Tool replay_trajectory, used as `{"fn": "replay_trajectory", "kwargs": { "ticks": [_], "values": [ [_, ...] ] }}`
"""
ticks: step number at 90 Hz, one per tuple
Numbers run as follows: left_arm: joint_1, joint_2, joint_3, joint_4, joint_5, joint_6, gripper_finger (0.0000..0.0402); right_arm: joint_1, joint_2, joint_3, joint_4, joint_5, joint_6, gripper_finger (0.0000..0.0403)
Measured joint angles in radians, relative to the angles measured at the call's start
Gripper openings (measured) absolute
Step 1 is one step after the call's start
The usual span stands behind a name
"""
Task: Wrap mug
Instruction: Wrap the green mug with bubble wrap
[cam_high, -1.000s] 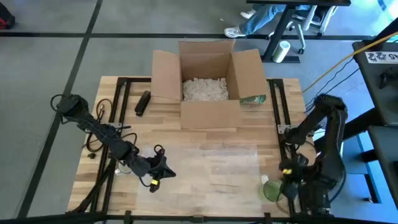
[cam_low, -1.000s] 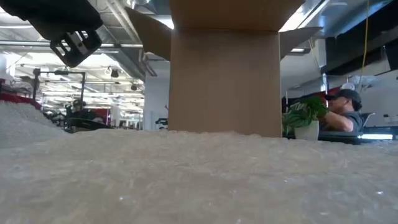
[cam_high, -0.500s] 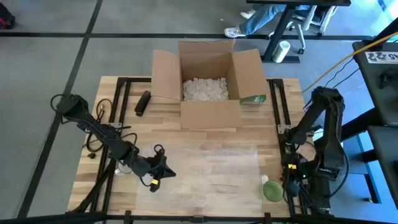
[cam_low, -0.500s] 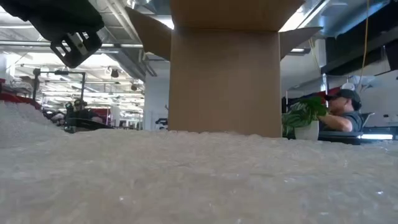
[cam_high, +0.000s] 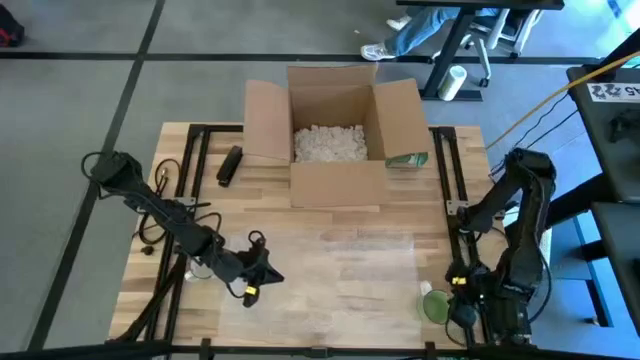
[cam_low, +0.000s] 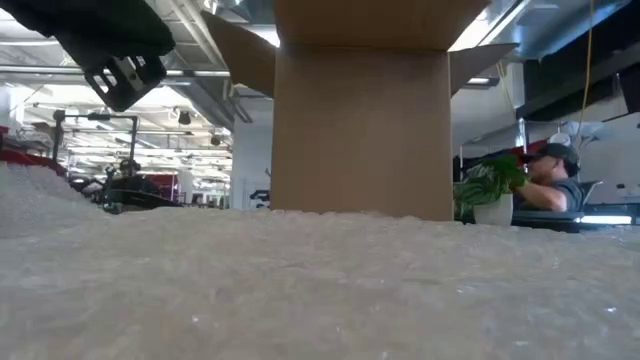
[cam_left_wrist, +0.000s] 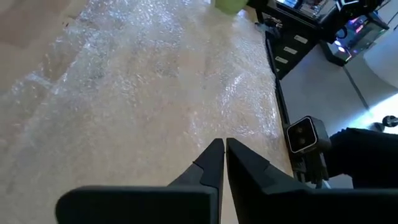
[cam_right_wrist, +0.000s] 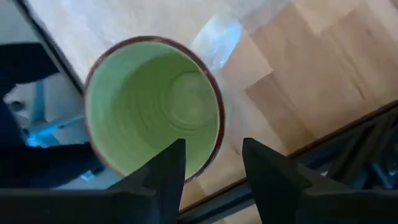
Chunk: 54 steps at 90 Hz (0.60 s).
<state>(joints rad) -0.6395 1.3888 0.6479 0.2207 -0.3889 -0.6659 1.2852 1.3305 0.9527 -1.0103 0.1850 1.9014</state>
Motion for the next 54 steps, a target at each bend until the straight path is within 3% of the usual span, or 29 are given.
{"fn": "replay_trajectory", "kwargs": {
  "ticks": [15,32,40,48,54],
  "values": [
    [-0.003,0.0,0.0,0.0,0.0,-0.013,0.0,-0.076,0.049,0.0,-0.01,-0.078,-0.107,0.0127],
    [-0.003,0.0,0.0,0.0,0.0,-0.014,0.0,-0.131,0.095,0.0,-0.011,-0.093,-0.189,0.0111],
    [-0.002,0.0,0.0,-0.002,0.0,-0.008,0.0,-0.145,0.093,0.0,-0.004,-0.1,-0.223,0.0081],
    [-0.002,0.0,0.0,-0.001,0.0,-0.008,0.0,-0.148,0.09,0.0,0.005,-0.103,-0.247,0.0026],
    [-0.002,0.0,0.0,-0.002,0.0,-0.004,0.0,-0.147,0.087,-0.001,0.006,-0.103,-0.26,0.0011]
  ]
}}
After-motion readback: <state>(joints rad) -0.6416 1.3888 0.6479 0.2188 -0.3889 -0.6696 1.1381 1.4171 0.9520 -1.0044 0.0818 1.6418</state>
